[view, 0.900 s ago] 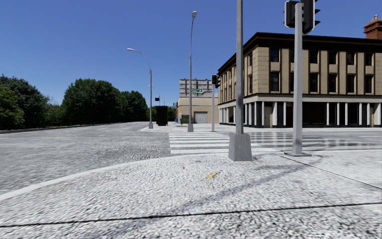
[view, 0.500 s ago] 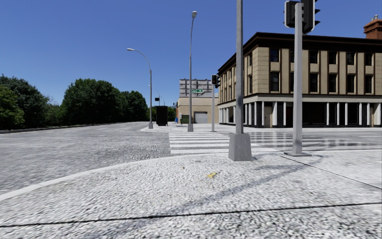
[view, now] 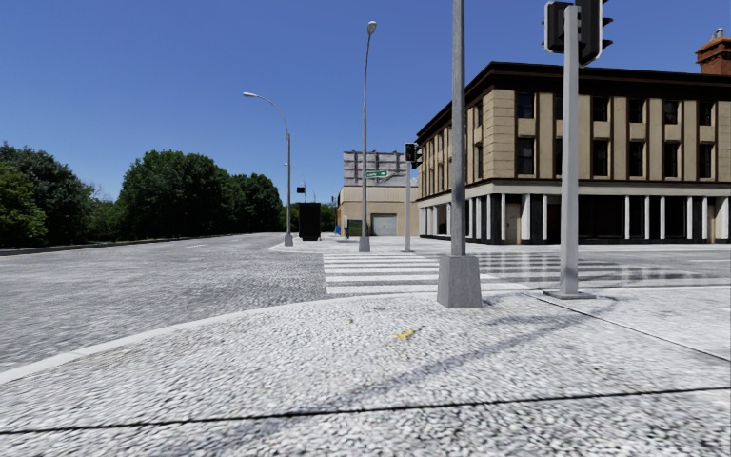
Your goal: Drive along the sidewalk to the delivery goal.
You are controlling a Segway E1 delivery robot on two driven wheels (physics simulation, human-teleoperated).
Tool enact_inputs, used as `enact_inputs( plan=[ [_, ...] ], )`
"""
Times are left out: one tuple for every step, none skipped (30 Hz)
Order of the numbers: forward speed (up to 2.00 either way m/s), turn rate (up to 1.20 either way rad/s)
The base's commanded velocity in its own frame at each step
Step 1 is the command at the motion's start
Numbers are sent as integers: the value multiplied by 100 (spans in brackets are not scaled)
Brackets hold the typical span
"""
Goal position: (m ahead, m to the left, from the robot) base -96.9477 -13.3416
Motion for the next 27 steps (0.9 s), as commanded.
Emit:
enact_inputs(
  plan=[
    [0,0],
    [0,0],
    [0,0],
    [0,105],
    [0,120],
    [0,120],
    [0,120],
    [0,0],
    [0,0],
    [0,0],
    [0,0],
    [0,0],
    [0,0],
    [0,0],
    [0,0],
    [0,0],
    [0,0],
    [0,0],
    [0,0],
    [0,0],
    [0,0],
    [0,0],
    [0,0],
    [0,0],
    [0,0],
    [0,0],
    [0,0]
  ],
)
